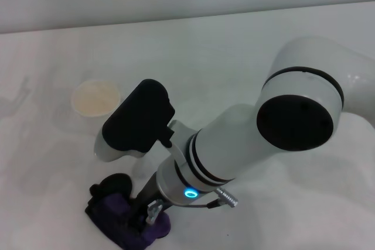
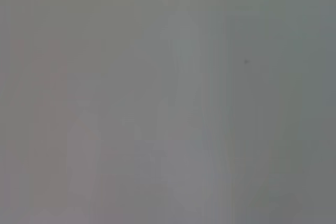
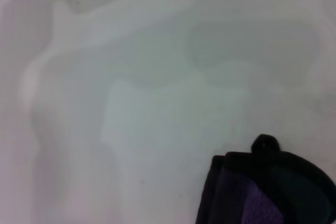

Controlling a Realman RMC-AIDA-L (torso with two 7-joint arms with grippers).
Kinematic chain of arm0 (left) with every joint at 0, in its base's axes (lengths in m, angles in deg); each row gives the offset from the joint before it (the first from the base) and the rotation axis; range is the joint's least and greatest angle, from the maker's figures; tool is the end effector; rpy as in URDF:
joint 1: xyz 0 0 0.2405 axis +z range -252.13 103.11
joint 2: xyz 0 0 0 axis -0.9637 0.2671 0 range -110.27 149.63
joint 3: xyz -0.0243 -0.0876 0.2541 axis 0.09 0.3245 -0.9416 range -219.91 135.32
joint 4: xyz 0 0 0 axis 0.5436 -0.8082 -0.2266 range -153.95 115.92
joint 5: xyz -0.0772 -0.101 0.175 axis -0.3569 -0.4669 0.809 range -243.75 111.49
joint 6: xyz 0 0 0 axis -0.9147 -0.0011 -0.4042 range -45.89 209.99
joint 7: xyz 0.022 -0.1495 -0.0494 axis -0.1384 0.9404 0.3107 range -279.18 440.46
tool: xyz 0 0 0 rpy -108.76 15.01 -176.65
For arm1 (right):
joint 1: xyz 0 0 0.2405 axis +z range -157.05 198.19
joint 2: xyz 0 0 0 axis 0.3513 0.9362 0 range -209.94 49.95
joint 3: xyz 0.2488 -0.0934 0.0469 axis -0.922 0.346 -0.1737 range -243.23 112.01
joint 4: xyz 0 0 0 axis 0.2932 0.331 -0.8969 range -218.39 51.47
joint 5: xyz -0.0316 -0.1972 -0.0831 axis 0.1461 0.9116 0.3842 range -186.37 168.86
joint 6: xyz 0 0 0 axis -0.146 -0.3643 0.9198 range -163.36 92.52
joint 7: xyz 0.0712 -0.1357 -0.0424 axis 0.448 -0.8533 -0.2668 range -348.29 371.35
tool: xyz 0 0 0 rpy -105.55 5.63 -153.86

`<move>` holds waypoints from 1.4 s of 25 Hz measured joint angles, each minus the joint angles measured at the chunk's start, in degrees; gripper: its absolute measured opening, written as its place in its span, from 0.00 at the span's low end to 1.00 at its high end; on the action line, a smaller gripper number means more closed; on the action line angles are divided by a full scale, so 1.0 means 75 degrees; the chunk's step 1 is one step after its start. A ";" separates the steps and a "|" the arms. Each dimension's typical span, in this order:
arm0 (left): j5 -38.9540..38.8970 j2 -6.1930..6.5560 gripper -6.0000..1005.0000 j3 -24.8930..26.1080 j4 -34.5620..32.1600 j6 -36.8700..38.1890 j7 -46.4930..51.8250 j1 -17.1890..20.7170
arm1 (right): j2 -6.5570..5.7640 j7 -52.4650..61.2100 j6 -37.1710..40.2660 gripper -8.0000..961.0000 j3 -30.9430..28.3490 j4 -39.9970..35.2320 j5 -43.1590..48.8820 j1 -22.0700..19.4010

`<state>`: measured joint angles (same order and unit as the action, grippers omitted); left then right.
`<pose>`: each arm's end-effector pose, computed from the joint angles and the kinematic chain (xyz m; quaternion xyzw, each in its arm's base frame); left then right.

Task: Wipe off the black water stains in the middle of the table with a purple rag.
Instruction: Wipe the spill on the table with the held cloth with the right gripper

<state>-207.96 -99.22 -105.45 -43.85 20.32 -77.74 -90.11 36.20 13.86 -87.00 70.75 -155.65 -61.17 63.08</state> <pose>-0.3586 0.3467 0.0249 -0.7481 -0.1513 -0.2535 0.5943 0.1220 0.2740 -0.1939 -0.9444 0.2957 -0.1247 0.0721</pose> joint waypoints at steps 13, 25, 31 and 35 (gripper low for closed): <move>0.0013 -0.0007 0.89 0.0015 0.0063 -0.0022 0.0001 0.0038 | -0.0043 -0.0432 -0.1045 0.10 -0.1385 -0.0047 0.1155 -0.0581; -0.0174 0.0002 0.89 0.0018 0.0181 0.0069 0.0010 -0.0042 | -0.0137 -0.2254 -0.2733 0.10 -0.5246 -0.0124 0.2871 -0.1984; -0.0231 -0.0016 0.89 -0.0007 0.0236 0.0002 0.0030 -0.0088 | -0.0169 -0.3079 -0.3365 0.10 -0.7065 -0.0190 0.3535 -0.2334; -0.0503 -0.0028 0.89 -0.0020 0.0450 -0.0009 0.0017 -0.0165 | -0.0172 -0.3507 -0.3511 0.10 -0.7733 -0.0173 0.3711 -0.2386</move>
<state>-211.73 -99.43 -105.59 -40.47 20.25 -77.61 -91.34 34.91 -12.45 -113.34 12.76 -156.94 -33.34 45.19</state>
